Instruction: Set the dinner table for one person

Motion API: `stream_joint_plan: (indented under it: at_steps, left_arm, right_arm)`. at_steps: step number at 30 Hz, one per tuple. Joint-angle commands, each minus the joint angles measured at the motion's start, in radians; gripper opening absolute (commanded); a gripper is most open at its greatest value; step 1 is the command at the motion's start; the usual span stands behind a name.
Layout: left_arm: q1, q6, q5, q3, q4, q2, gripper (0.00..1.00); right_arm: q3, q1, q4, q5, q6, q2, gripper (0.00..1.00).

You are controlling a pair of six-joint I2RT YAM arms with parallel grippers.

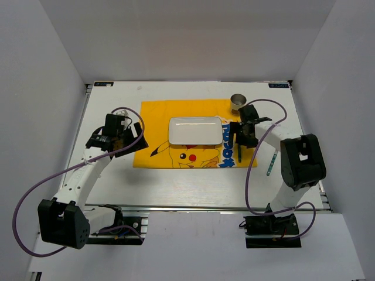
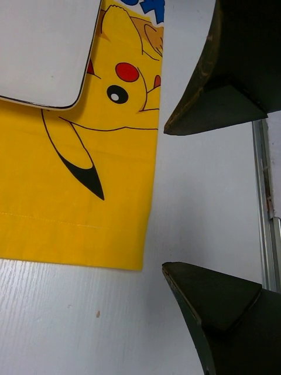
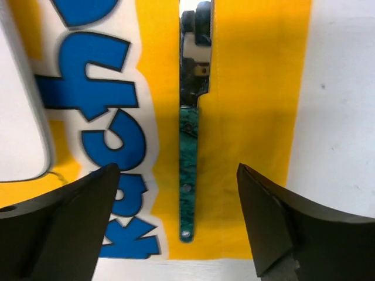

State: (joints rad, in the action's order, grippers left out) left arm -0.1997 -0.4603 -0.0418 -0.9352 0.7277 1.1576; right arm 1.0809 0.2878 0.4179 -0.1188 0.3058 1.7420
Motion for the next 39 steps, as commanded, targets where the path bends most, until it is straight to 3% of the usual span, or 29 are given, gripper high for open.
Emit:
stream_joint_plan:
  at_steps: [1, 9, 13, 19, 21, 22, 24, 27, 28, 32, 36, 39]
  left_arm:
    - [0.003, 0.008, 0.005, 0.009, -0.011, -0.012, 0.98]
    - [0.003, 0.006, 0.014, 0.021, -0.016, -0.047, 0.98]
    - [0.003, 0.0, 0.013, 0.019, -0.016, -0.05, 0.98]
    - [0.003, 0.0, -0.003, 0.015, -0.017, -0.045, 0.98]
    - [0.003, 0.0, -0.004, 0.015, -0.016, -0.044, 0.98]
    - [0.003, 0.0, -0.003, 0.015, -0.016, -0.045, 0.98]
    - [0.003, 0.0, -0.003, 0.015, -0.019, -0.05, 0.98]
    - [0.003, -0.001, -0.003, 0.013, -0.014, -0.044, 0.98]
    - [0.003, -0.001, 0.0, 0.013, -0.016, -0.044, 0.98]
    - [0.003, -0.009, 0.006, 0.012, -0.013, -0.045, 0.98]
    - [0.003, -0.044, 0.083, -0.01, 0.012, -0.047, 0.98]
    - [0.013, -0.129, 0.248, -0.036, 0.058, -0.085, 0.98]
  right_arm:
    - [0.001, -0.016, -0.025, -0.004, 0.022, -0.143, 0.89]
    - [-0.006, -0.214, 0.031, -0.171, 0.058, -0.137, 0.89]
    - [-0.119, -0.326, -0.002, -0.177, 0.091, -0.182, 0.89]
    - [-0.194, -0.364, -0.036, -0.174, 0.115, -0.136, 0.86]
    - [-0.213, -0.372, -0.05, -0.159, 0.125, -0.122, 0.8]
    - [-0.237, -0.375, -0.057, -0.144, 0.133, -0.122, 0.66]
    - [-0.262, -0.377, -0.077, -0.131, 0.154, -0.122, 0.54]
    - [-0.259, -0.377, -0.07, -0.134, 0.153, -0.105, 0.07]
    - [-0.254, -0.378, -0.061, -0.143, 0.154, -0.104, 0.0]
    - [-0.201, -0.345, -0.013, -0.196, 0.177, -0.232, 0.0]
    - [-0.115, -0.228, -0.087, 0.009, 0.183, -0.374, 0.0]
    - [0.078, 0.058, -0.033, -0.005, 0.222, -0.253, 0.0]
